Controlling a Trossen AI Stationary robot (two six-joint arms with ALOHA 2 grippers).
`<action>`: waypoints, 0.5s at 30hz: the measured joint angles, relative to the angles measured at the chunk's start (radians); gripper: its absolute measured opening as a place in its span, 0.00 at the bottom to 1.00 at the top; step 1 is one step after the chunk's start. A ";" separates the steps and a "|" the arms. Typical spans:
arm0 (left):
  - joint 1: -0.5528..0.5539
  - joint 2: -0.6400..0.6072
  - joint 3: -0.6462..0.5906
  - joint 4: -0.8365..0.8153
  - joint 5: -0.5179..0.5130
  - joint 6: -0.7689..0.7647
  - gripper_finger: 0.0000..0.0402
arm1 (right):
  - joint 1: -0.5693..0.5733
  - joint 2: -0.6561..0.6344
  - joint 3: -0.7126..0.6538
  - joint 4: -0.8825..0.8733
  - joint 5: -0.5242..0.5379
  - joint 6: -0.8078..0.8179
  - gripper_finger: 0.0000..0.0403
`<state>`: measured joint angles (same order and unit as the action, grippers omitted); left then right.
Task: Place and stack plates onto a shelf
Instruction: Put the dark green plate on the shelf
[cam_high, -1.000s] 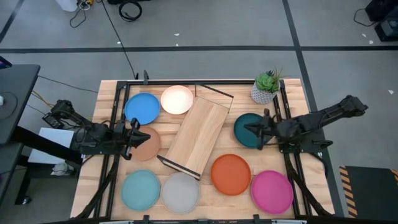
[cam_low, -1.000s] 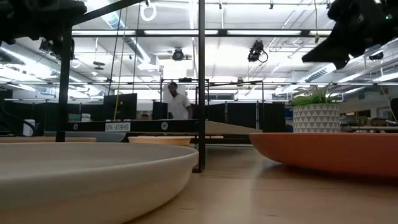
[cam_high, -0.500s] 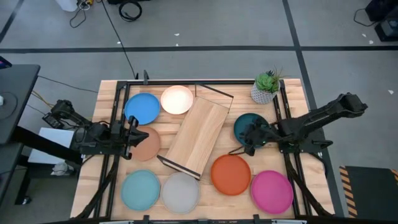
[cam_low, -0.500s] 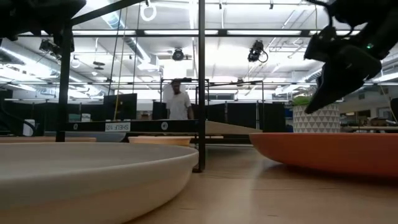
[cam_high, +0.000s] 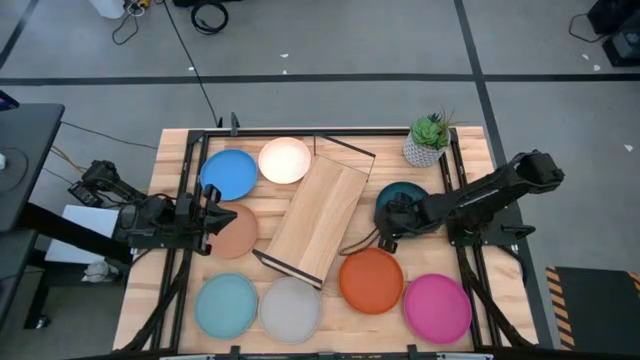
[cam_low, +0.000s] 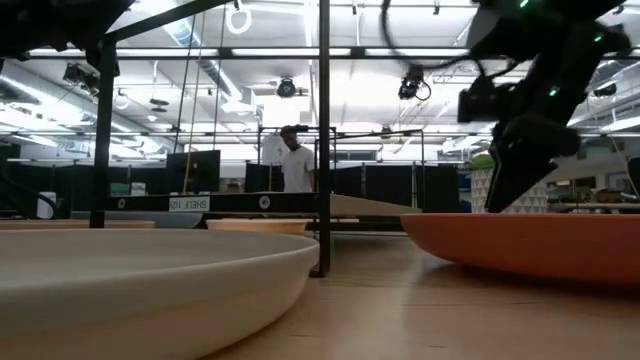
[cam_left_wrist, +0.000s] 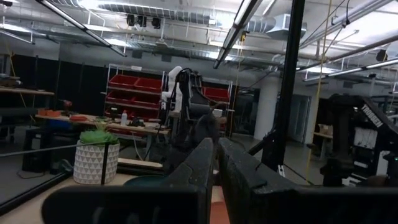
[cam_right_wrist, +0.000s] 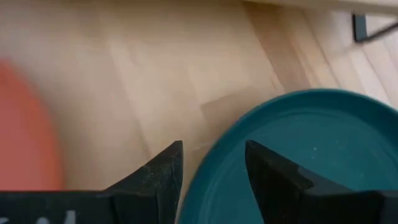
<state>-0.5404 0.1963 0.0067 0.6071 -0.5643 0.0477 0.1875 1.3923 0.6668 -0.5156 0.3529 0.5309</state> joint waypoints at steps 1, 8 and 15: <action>0.000 0.000 0.000 0.000 0.000 0.001 0.08 | -0.009 0.019 0.004 0.000 -0.005 0.002 0.43; 0.000 0.000 0.000 0.000 0.000 0.076 0.08 | -0.063 0.123 0.030 -0.001 -0.044 0.030 0.35; 0.000 0.000 0.000 0.001 0.000 0.147 0.08 | -0.072 0.154 0.037 -0.038 -0.070 0.103 0.16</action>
<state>-0.5404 0.1959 0.0067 0.6084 -0.5640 0.1947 0.1154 1.5467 0.7040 -0.5540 0.2827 0.6338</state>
